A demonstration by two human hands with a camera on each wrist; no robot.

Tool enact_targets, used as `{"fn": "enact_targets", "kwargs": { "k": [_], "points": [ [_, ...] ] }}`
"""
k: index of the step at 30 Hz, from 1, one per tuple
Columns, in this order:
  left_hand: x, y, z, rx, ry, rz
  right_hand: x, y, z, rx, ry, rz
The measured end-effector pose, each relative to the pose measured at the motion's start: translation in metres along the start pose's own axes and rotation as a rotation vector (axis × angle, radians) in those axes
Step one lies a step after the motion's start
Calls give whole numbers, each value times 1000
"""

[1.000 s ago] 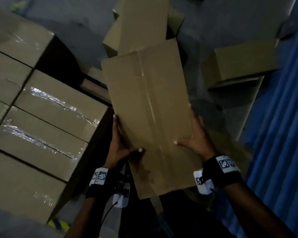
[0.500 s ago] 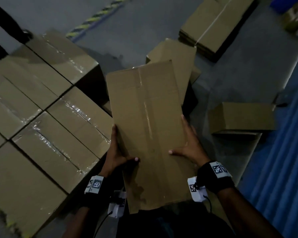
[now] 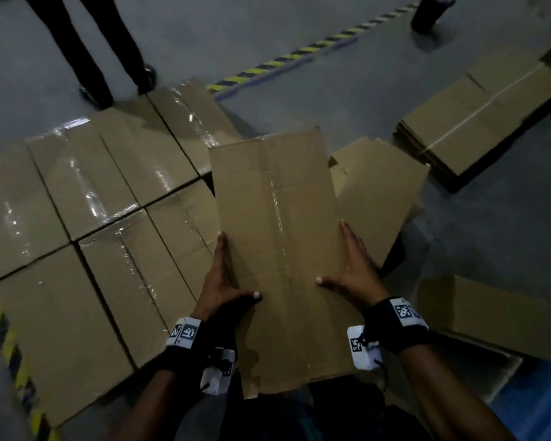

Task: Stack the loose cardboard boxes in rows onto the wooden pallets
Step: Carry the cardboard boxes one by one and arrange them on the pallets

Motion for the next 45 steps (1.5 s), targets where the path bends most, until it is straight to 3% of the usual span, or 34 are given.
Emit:
{"fn": "enact_targets", "kwargs": {
  "k": [8,14,20,26,33,45],
  "points": [
    [-66,-1,-3,-33,168,157,-121,10,18,38,-222,29],
    [-129,-25,-23,-44,244,254,-200,41,26,69,-306,27],
    [-188,-45,-33,43,218,277,-257,65,34,62,-327,-51],
    [-246,-89,-17,68,207,295,-320,89,10,138,-320,-51],
    [-302,-119,8,56,208,261,-379,100,-3,-37,-292,-60],
    [-291,-168,10,146,276,309,-413,83,-26,224,-444,66]
  ]
}}
Point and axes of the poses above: each hand's wrist, its own x-axis away from the middle knuckle, its own z-axis out of the back of the hand, y = z × x, the point moved 2 cm from there along -x, towards the middle knuckle, and after that the axes turned 8 degrees about -y, right-handed, at the moved point
